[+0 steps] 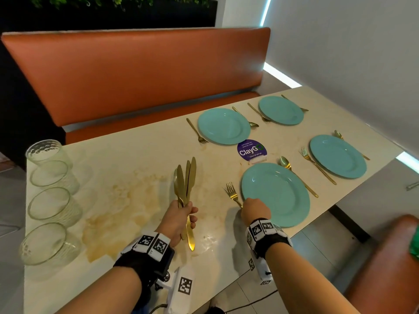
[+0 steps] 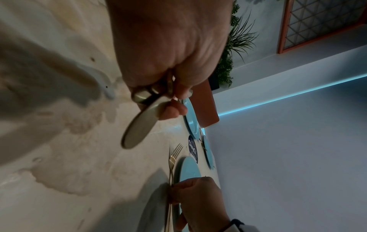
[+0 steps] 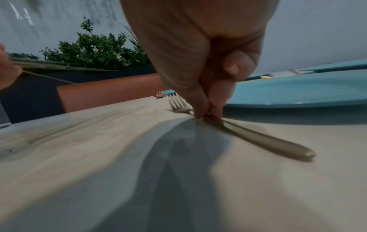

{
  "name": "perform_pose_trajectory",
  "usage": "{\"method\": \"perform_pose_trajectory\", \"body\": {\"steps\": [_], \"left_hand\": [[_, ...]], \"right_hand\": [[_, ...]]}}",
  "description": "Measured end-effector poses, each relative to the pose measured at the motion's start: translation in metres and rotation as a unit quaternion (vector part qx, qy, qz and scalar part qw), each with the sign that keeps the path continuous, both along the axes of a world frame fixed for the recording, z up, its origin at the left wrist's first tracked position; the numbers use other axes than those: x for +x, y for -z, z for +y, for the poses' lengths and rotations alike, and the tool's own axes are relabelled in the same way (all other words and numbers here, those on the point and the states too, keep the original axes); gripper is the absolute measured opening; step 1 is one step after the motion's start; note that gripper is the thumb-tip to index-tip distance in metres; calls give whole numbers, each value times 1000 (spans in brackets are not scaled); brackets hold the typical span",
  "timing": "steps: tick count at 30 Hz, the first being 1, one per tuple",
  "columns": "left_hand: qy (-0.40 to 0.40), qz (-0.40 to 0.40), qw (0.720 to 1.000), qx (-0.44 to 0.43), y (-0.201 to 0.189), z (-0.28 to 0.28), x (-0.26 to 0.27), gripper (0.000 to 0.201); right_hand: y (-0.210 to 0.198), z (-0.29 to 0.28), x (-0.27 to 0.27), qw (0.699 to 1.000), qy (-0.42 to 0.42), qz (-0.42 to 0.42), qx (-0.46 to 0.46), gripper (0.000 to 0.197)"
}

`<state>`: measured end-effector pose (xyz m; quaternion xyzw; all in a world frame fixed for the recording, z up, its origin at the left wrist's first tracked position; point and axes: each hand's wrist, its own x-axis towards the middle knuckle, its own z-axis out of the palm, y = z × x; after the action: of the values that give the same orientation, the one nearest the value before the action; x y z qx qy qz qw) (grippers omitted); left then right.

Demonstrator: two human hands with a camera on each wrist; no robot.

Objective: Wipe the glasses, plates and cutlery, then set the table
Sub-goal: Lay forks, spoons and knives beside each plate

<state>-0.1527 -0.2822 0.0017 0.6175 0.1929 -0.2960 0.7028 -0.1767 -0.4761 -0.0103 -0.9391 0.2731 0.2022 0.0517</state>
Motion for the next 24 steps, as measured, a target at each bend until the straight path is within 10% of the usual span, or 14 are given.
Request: {"method": "perform_pose_trajectory", "body": {"steps": [24], "left_hand": [[53,-18,998,30,4,-14,2,10]], "right_hand": [[-12,16,2,996,34,-65,59,29]]}}
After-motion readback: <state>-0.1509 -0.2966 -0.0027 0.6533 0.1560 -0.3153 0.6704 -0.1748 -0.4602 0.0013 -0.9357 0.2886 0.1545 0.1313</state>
